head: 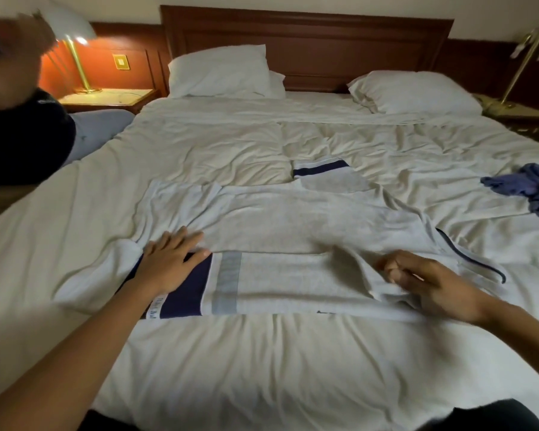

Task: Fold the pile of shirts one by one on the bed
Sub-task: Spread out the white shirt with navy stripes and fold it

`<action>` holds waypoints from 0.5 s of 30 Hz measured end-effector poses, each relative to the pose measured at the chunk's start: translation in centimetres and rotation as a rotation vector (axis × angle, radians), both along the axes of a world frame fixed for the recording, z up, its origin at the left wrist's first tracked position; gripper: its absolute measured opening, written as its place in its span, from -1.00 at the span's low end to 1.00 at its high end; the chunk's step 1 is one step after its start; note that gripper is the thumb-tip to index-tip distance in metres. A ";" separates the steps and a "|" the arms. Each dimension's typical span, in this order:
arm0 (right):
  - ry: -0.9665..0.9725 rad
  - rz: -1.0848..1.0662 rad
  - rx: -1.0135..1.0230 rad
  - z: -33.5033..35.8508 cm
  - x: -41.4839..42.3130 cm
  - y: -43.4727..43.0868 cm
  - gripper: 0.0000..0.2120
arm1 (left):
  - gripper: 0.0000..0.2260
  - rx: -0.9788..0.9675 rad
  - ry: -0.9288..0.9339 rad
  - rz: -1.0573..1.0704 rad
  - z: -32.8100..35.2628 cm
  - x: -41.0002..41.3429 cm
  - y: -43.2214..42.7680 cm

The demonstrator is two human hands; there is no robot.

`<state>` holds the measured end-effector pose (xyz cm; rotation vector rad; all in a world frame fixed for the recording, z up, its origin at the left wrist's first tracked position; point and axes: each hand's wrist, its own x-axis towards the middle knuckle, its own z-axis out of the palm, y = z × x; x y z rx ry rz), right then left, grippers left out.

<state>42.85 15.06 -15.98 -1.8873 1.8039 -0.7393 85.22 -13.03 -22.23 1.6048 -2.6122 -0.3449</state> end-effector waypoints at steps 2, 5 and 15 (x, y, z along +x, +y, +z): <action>-0.143 -0.021 0.136 0.4 -0.3 0.1 -0.63 | -0.30 0.034 -0.060 0.063 0.2 0.1 -0.9; -0.198 -0.052 0.059 0.9 -0.1 -2.0 -0.52 | -0.28 0.101 -0.079 0.146 0.8 -0.2 -2.9; 0.591 -0.157 0.356 -6.1 3.1 -20.9 -0.31 | -0.18 -0.075 0.164 0.499 1.3 1.3 -12.3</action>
